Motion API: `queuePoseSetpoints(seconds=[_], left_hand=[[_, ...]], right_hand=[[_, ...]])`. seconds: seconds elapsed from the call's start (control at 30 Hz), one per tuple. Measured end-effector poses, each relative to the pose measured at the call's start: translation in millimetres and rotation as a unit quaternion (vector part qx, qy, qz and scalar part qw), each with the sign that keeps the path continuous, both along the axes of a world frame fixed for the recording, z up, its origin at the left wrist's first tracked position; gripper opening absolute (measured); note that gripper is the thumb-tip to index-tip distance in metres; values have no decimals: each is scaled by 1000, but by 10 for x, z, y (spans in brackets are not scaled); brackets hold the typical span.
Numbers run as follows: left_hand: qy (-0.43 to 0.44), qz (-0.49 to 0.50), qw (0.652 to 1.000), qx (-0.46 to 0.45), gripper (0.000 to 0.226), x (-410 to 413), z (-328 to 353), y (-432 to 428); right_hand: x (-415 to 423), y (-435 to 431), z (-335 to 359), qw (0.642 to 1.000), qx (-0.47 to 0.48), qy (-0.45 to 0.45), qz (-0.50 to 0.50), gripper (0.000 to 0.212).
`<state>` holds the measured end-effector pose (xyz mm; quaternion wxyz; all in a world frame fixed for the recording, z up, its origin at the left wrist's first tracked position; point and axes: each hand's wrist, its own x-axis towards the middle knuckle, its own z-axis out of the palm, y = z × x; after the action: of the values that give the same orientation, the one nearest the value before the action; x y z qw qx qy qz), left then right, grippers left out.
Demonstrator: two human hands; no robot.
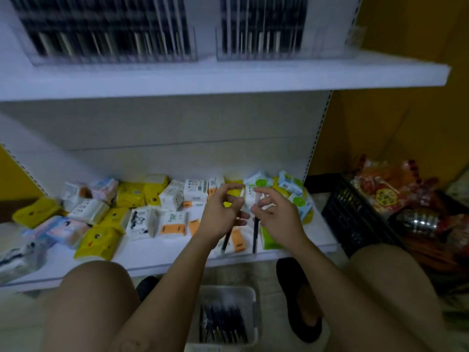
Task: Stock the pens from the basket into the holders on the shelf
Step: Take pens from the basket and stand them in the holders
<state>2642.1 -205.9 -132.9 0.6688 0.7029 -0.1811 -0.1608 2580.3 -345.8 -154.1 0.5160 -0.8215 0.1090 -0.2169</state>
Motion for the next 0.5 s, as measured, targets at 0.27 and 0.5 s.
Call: queuePoseSetpoints(seconds=[0.27, 0.5], left_hand=[[-159, 16, 986, -43, 25, 89, 1063, -330], [-292, 47, 955, -34, 21, 133, 1814, -492]], right_hand=[[-18, -353, 1141, 993, -47, -105, -14, 47], [-98, -512, 1956, 982, -66, -174, -19, 42]])
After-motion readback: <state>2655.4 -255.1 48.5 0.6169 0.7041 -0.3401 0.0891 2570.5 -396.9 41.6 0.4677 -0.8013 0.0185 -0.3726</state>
